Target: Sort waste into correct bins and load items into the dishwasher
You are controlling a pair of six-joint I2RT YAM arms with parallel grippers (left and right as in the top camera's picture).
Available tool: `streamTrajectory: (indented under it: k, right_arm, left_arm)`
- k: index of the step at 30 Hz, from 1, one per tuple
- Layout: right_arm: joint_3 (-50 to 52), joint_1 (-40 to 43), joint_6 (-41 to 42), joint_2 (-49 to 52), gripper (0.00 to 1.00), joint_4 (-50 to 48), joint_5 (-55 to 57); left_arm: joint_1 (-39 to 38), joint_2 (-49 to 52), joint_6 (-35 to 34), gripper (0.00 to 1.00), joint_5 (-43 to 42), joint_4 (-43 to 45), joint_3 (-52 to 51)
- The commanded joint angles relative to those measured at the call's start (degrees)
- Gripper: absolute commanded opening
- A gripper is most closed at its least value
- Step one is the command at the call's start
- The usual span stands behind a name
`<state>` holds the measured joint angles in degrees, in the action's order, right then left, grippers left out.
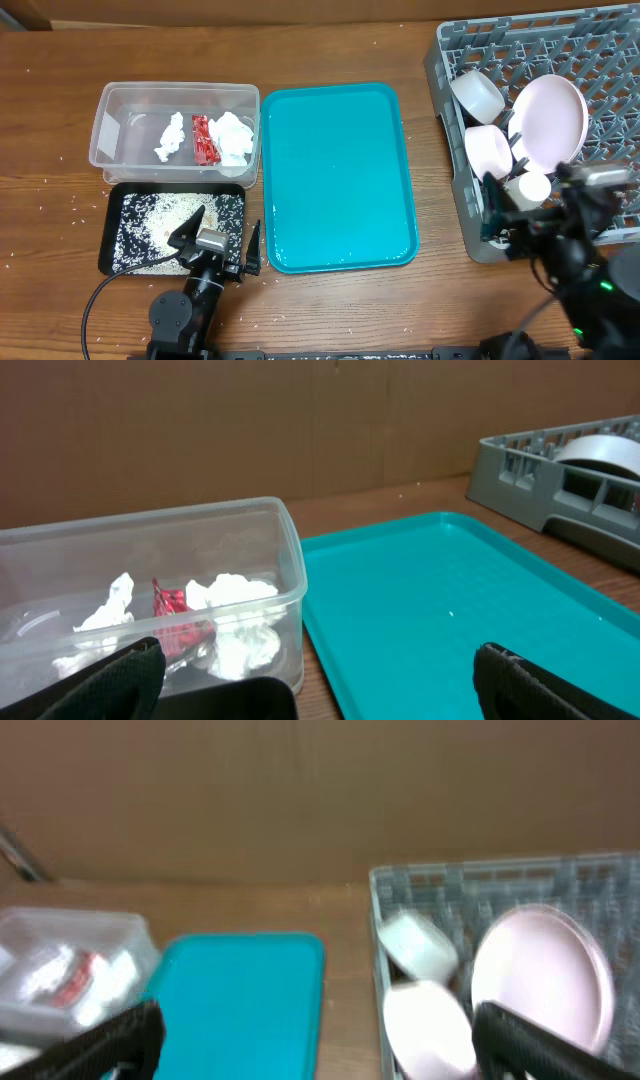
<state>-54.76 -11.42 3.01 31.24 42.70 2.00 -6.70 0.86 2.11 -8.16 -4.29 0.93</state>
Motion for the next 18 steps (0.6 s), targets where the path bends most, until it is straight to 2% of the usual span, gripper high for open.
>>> streamTrajectory:
  k: [1,5,10,18]
  right_arm:
    - [10.91,1.44,-0.44,-6.93,1.0,-5.01,-2.69]
    - [23.34,1.42,-0.44,-15.93,1.0,-11.37,-3.61]
    - [33.99,1.42,0.02,-23.96,1.0,-17.25,-3.63]
    - [47.71,1.42,0.17,-31.08,1.0,-30.01,-3.65]
  left_arm:
    - [0.35,-0.59,0.94,1.0,0.0,0.11,-0.39]
    - [0.35,-0.59,0.94,1.0,0.0,0.11,-0.39]
    - [0.35,-0.59,0.94,1.0,0.0,0.11,-0.39]
    - [0.35,-0.59,0.94,1.0,0.0,0.11,-0.39]
